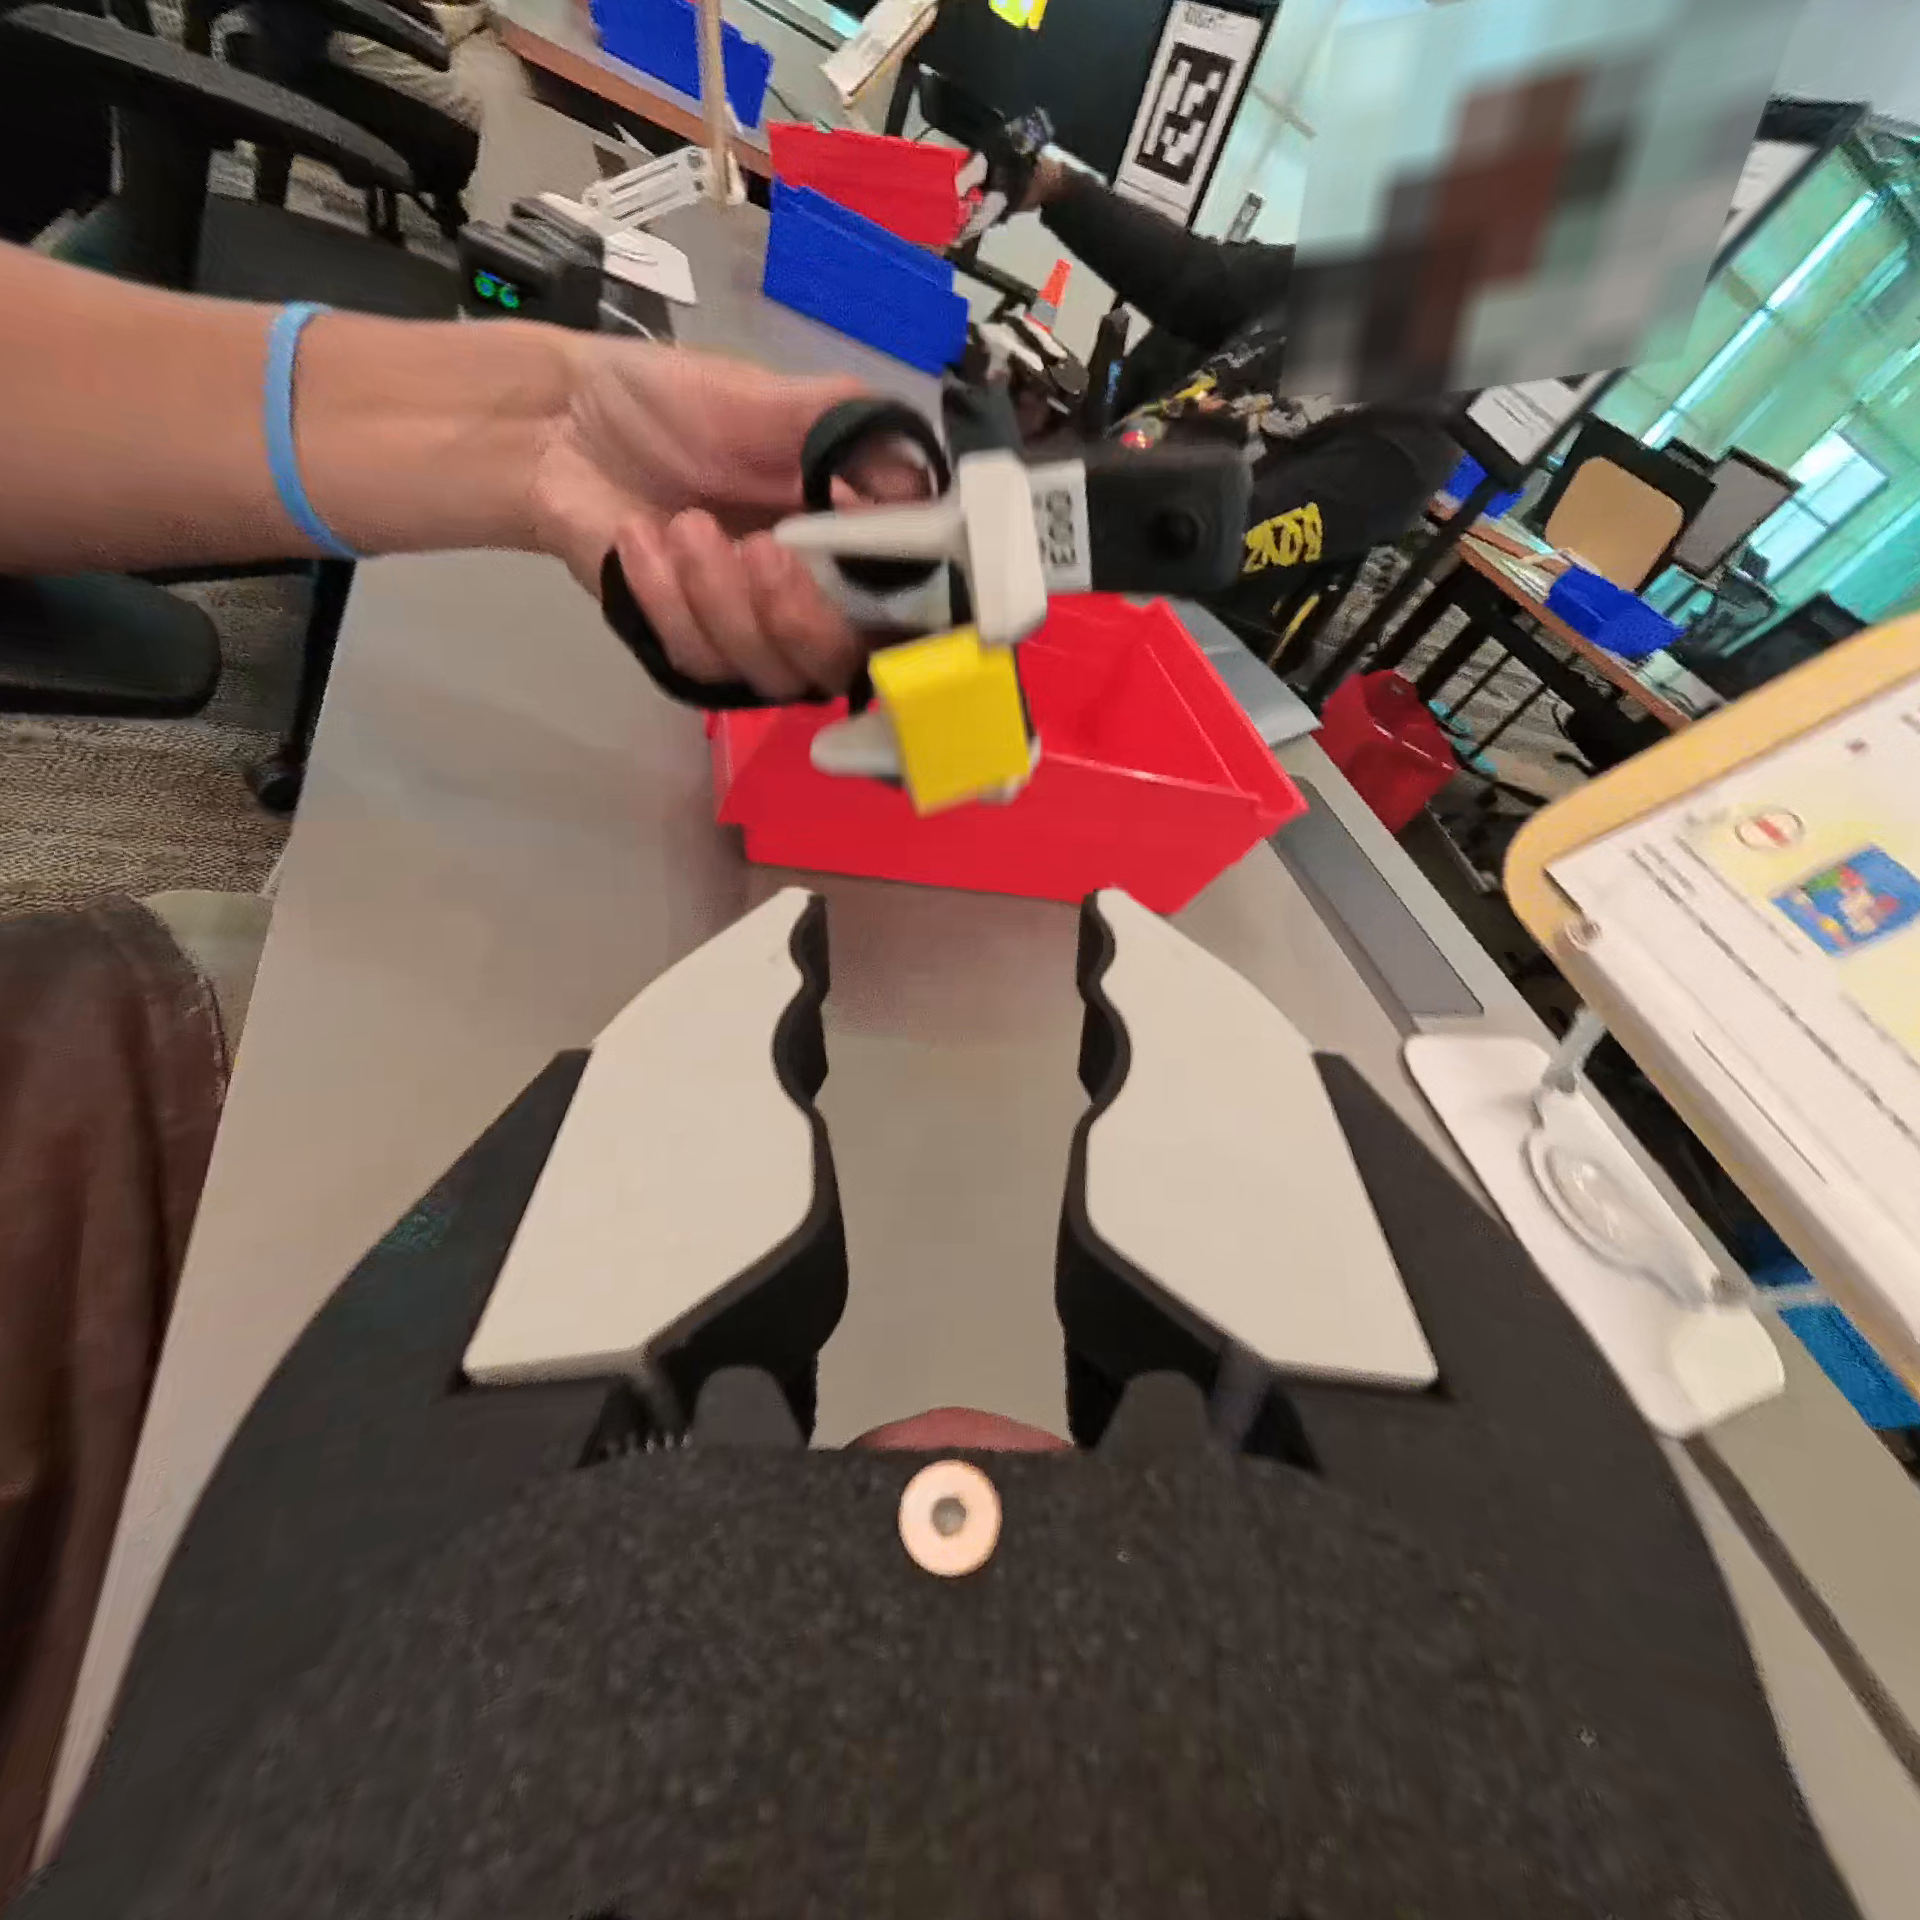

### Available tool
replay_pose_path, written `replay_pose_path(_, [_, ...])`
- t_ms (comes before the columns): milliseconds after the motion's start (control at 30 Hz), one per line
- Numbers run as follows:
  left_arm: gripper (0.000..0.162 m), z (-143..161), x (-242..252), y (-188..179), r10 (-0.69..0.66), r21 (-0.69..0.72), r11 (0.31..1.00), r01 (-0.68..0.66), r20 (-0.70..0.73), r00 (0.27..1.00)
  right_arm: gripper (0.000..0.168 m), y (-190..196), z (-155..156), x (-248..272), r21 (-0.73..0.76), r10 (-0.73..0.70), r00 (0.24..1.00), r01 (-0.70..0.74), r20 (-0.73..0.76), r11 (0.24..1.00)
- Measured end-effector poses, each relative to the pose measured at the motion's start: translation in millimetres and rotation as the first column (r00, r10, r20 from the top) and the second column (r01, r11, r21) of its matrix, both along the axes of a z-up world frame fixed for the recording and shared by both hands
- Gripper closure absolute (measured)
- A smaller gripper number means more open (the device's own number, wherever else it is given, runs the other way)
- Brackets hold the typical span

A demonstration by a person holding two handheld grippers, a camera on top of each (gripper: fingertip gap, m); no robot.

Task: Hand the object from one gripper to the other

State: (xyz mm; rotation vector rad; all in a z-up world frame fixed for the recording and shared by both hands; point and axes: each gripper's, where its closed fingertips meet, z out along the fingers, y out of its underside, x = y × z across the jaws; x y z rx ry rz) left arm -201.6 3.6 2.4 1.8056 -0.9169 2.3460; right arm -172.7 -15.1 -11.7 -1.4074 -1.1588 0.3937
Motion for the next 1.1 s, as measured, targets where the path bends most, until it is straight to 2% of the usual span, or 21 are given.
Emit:
replay_pose_path(100, [0.134, -2.5, 8.3, -6.7, -0.024, -0.037, 0.999, 0.025, 0.026, 0.999, 0.121, 4.3, 0.7, -27.9, -0.012, 0.075, 0.997, -0.075, -0.005, 0.997])
replay_pose_path(167, [0.134, -2.3, 10.0, -10.7, -0.042, -0.06, 0.997, 0.045, 0.042, 0.998, 0.127, 6.1, -0.8, -35.5, 0.013, 0.086, 0.996, -0.086, -0.01, 0.996])
replay_pose_path(233, [0.134, -4.9, 12.5, -14.0, -0.047, -0.071, 0.996, 0.05, 0.044, 0.998, 0.139, 9.2, -1.6, -33.3, 0.064, 0.059, 0.998, -0.059, 0.006, 0.996])
replay_pose_path(367, [0.133, -1.2, 12.6, -21.6, -0.053, -0.085, 0.995, 0.06, 0.078, 0.996, 0.14, -0.4, 1.4, -28.8, 0.09, 0.072, 0.997, -0.074, 0.028, 0.993])
replay_pose_path(400, [0.123, 3.2, 9.6, -22.0, -0.032, -0.069, 0.997, 0.039, 0.099, 0.995, 0.14, -2.6, 6.6, -23.3, 0.093, 0.067, 0.997, -0.07, 0.037, 0.993])
replay_pose_path(433, [0.108, 7.6, 5.4, -22.1, 0.0, -0.048, 0.999, 0.005, 0.115, 0.993, 0.14, -3.9, 16.2, -14.4, 0.101, 0.053, 0.998, -0.056, 0.037, 0.993])
replay_pose_path(467, [0.101, 8.8, 1.6, -22.5, 0.043, -0.006, 0.999, -0.043, 0.109, 0.993, 0.14, -3.3, 29.1, -0.7, 0.106, 0.023, 0.999, -0.027, 0.035, 0.994])
replay_pose_path(533, [0.102, 0.7, -5.3, -24.9, 0.175, 0.149, 0.972, -0.184, 0.07, 0.982, 0.14, 2.4, 57.5, 42.4, 0.085, -0.082, 0.996, 0.078, 0.046, 0.993])
replay_pose_path(633, [0.104, -36.9, -17.3, -26.5, 0.428, 0.398, 0.83, -0.39, -0.006, 0.904, 0.14, 9.0, 82.8, 135.4, -0.08, -0.292, 0.955, 0.294, 0.045, 0.952])
replay_pose_path(700, [0.107, -68.1, -26.4, -28.0, 0.54, 0.508, 0.742, -0.438, -0.064, 0.84, 0.14, 8.4, 59.6, 204.9, -0.293, -0.443, 0.886, 0.463, 0.135, 0.836])
replay_pose_path(767, [0.109, -91.6, -30.1, -32.6, 0.572, 0.536, 0.722, -0.438, -0.106, 0.813, 0.14, 5.2, 11.8, 273.9, -0.436, -0.573, 0.755, 0.654, 0.32, 0.618])
replay_pose_path(800, [0.109, -98.1, -28.9, -34.4, 0.567, 0.522, 0.733, -0.436, -0.115, 0.816, 0.14, -0.4, -15.7, 297.2, -0.499, -0.576, 0.707, 0.702, 0.41, 0.508])
replay_pose_path(900, [0.109, -106.7, -18.5, -40.9, 0.489, 0.454, 0.804, -0.384, -0.137, 0.861, 0.14, -29.3, -87.4, 329.2, -0.643, -0.437, 0.648, 0.743, 0.624, 0.183])
replay_pose_path(1033, [0.11, -126.3, -14.6, -47.0, 0.458, 0.508, 0.806, -0.304, -0.21, 0.864, 0.14, -34.1, -132.5, 340.3, -0.653, -0.34, 0.618, 0.757, 0.709, 0.014])
replay_pose_path(1100, [0.111, -129.2, -13.2, -49.4, 0.456, 0.543, 0.792, -0.277, -0.225, 0.861, 0.14, -31.8, -145.8, 339.6, -0.654, -0.309, 0.619, 0.756, 0.722, -0.015])
